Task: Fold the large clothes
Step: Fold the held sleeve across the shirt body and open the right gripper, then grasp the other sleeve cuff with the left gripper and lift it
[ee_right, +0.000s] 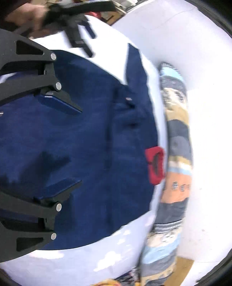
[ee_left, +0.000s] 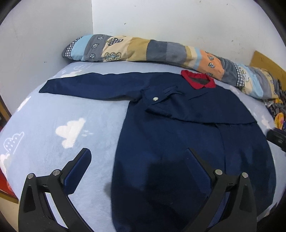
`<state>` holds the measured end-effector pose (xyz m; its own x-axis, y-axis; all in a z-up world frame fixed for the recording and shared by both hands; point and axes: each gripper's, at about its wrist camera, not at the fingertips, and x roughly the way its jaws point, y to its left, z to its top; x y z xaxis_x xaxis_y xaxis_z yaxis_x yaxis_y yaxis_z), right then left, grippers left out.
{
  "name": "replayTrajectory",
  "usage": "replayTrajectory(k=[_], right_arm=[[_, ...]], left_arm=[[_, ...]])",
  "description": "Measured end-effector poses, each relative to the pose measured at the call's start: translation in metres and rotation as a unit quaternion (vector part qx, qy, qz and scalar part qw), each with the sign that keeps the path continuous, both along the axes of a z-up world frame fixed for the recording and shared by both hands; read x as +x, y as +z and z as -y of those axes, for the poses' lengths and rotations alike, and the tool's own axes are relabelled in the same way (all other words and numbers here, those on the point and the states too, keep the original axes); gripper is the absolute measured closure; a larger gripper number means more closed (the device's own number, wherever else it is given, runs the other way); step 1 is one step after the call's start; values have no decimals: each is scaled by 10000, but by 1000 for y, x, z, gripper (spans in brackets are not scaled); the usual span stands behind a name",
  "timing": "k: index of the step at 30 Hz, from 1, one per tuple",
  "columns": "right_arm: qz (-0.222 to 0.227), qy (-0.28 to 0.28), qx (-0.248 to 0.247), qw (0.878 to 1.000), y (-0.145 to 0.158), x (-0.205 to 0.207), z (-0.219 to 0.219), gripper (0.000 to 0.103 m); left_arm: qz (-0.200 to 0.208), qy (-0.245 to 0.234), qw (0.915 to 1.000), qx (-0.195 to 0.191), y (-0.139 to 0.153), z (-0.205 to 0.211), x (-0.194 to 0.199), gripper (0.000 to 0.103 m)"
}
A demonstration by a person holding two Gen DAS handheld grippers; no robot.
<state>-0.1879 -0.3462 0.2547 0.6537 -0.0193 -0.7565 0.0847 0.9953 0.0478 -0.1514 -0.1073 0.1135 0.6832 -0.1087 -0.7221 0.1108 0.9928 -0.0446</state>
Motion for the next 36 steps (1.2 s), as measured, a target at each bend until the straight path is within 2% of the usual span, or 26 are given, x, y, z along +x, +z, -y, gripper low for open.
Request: replayTrajectory(k=[2, 4, 6, 8, 12, 14, 18, 20, 23, 25, 27, 29, 31, 33, 36], right_arm=[[122, -39, -71, 9999, -13, -6, 0, 24], [74, -83, 109, 9999, -41, 2, 3, 24], [-515, -239, 529, 9970, -64, 15, 14, 28], [-465, -191, 974, 9940, -65, 19, 21, 30], [-184, -134, 804, 9965, -49, 26, 27, 28], [-194, -110, 618, 9978, -46, 28, 29, 28], [-188, 9, 773, 9968, -42, 24, 32, 28], [-142, 73, 848, 9963, -36, 20, 33, 28], [-105, 152, 828, 9964, -33, 15, 33, 28], [-122, 169, 825, 9964, -35, 15, 31, 28], [-203, 196, 849, 9960, -39, 18, 28, 28], [-311, 218, 826, 9959, -45, 22, 25, 28], [-413, 249, 766, 9959, -51, 23, 24, 28], [-463, 264, 696, 9962, -56, 25, 22, 28], [-514, 271, 544, 9968, -63, 28, 21, 28]], left_arm=[[-103, 49, 9997, -229, -1, -2, 6, 0], [-290, 114, 9981, -530, -3, -9, 16, 0], [-412, 297, 9951, -854, -1, -23, 30, 0], [-427, 556, 9903, -1201, 6, -42, 45, 0], [-340, 1090, 9773, -1785, 19, -102, 83, 0], [-404, 1324, 9748, -1747, 19, -124, 101, 0], [-414, 1720, 9722, -1534, 17, -172, 141, 0], [-551, 1910, 9672, -1580, 9, -195, 163, 0], [-753, 2216, 9542, -1863, -9, -233, 195, 5], [-832, 2423, 9440, -2080, -22, -256, 216, 13], [-885, 2606, 9293, -2465, -37, -276, 234, 24], [-865, 2772, 9145, -2817, -52, -291, 250, 30], [-848, 2834, 9034, -3105, -66, -305, 265, 34], [-778, 2873, 8932, -3371, -79, -316, 275, 43], [-578, 2955, 8707, -3889, -96, -333, 285, 49]])
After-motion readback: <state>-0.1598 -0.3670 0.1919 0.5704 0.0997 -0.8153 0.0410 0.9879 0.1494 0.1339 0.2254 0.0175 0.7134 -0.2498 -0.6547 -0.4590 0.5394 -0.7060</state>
